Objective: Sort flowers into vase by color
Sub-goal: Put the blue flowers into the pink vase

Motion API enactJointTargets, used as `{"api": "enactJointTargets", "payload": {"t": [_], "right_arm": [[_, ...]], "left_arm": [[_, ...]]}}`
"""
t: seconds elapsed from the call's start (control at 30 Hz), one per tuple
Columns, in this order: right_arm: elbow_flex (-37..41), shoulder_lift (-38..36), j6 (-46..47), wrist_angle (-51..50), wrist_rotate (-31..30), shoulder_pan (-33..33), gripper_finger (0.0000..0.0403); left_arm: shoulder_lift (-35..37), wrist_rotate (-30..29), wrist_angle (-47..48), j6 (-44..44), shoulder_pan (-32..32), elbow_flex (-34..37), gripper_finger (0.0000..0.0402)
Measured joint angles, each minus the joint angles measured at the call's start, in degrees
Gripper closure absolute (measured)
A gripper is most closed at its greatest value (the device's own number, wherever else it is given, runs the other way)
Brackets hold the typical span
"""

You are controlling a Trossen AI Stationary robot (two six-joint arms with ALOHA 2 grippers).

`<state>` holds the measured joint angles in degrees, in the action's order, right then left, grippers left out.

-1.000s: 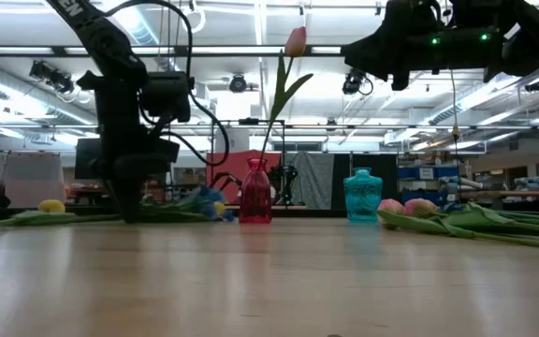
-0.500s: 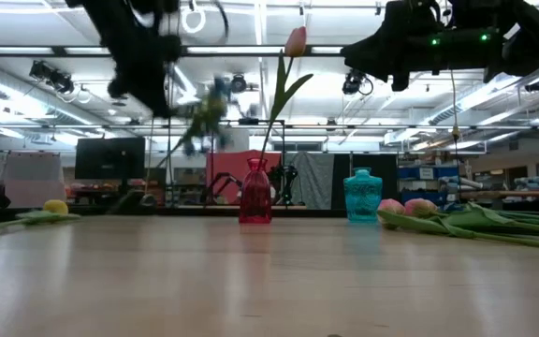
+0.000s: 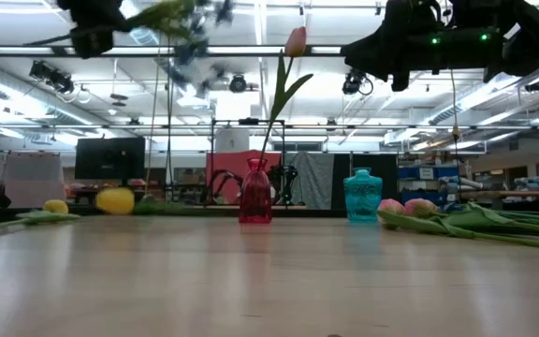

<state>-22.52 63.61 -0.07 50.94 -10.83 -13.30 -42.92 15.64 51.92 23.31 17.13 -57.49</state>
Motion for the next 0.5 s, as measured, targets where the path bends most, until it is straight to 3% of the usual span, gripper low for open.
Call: {"api": "enactJointTargets", "payload": {"t": [0.17, 0.33, 0.5], "right_arm": [[0.00, 0.00, 0.04, -0.01, 0.02, 0.00, 0.0231], [0.00, 0.00, -0.12, -0.09, 0.00, 0.00, 0.0231], [0.00, 0.00, -0.25, -0.38, -0.02, 0.00, 0.0231]], "left_arm": [[-0.04, 0.85, 1.94, -2.30, -1.05, 0.09, 0.0372], [0.54, 5.25, -11.46, -5.32, -5.16, 0.89, 0.0372], [0.59, 5.65, -19.97, -7.12, -9.69, 4.29, 0.0372]]}}
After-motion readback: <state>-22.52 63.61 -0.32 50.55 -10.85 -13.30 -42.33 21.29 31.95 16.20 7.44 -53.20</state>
